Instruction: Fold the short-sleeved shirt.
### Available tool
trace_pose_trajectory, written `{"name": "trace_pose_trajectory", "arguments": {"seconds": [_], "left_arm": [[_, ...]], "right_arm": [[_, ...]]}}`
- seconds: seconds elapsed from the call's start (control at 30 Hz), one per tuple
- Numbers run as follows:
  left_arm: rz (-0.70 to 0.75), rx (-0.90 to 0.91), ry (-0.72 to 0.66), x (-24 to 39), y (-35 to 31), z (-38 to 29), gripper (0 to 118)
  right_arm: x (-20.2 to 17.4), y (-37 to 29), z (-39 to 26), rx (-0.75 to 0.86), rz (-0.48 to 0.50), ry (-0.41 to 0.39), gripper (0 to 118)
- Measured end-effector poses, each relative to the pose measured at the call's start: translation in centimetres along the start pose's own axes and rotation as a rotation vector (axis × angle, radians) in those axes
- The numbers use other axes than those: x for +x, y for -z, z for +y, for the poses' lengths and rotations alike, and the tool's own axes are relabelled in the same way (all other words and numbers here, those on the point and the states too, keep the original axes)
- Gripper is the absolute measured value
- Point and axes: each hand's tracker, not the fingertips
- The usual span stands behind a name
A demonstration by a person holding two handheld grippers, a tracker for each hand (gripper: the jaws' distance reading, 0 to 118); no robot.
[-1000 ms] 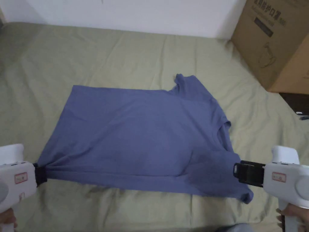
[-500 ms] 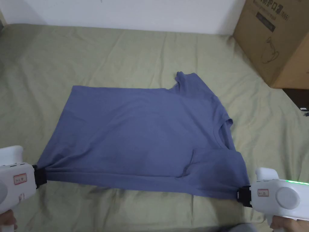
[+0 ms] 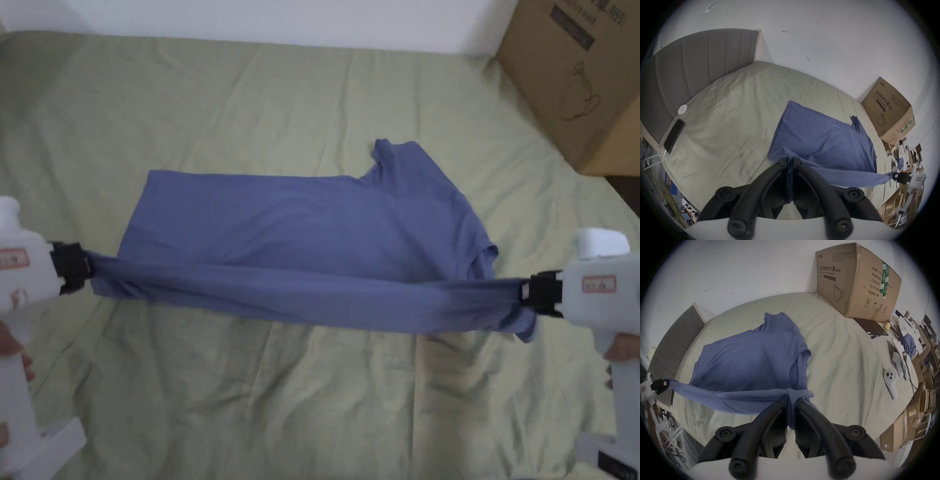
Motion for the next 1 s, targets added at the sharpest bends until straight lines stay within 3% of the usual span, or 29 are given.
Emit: {"name": "trace_pose_trajectory", "arguments": {"seconds": [0.23,0.27,0.3,0.33,0.37,0.4,0.5,0.53,0.57,0.7,0.83,0.93,0.97,1.0], "left_arm": [[0.091,-0.110,-0.010,1.6,9.9,3.8,7],[0.097,-0.122,-0.012,1.8,10.9,4.0,19],[0.110,-0.132,-0.010,1.9,11.8,4.2,39],[0.137,-0.135,-0.006,2.0,12.6,4.4,63],[0.159,-0.136,-0.006,2.0,13.1,4.6,91],[0.161,-0.136,-0.016,1.9,13.4,4.6,100],[0.147,-0.092,-0.063,1.2,12.4,4.6,101],[0.146,-0.076,-0.063,0.9,11.4,4.5,101],[0.146,-0.045,-0.055,0.9,10.5,4.3,101],[0.168,0.127,0.117,1.6,5.5,2.4,101],[0.161,0.318,0.259,2.9,-0.3,-1.1,98],[0.141,0.417,0.286,3.5,-4.0,-3.5,63],[0.139,0.443,0.297,3.7,-5.1,-4.3,43],[0.134,0.464,0.305,3.9,-6.0,-5.1,29]], "right_arm": [[-0.8,8.1,6.6,-0.086,-0.039,0.110,8],[-0.9,9.0,7.3,-0.099,-0.039,0.119,8],[-1.0,9.9,7.9,-0.116,-0.041,0.131,8],[-1.0,10.6,8.4,-0.131,-0.045,0.142,16],[-0.8,11.1,8.7,-0.139,-0.045,0.148,35],[-0.8,11.3,8.9,-0.142,-0.043,0.155,51],[-0.6,10.5,9.0,-0.132,-0.067,0.138,67],[-0.6,9.7,8.8,-0.115,-0.076,0.128,82],[-0.6,8.6,8.6,-0.077,-0.077,0.118,89],[-1.4,2.5,5.8,0.150,-0.078,0.070,89],[-3.0,-3.8,1.1,0.440,-0.090,-0.045,90],[-4.2,-7.0,-2.1,0.540,-0.125,-0.112,89],[-4.5,-8.0,-3.1,0.561,-0.116,-0.112,83],[-4.7,-8.9,-4.0,0.573,-0.103,-0.096,66]]}}
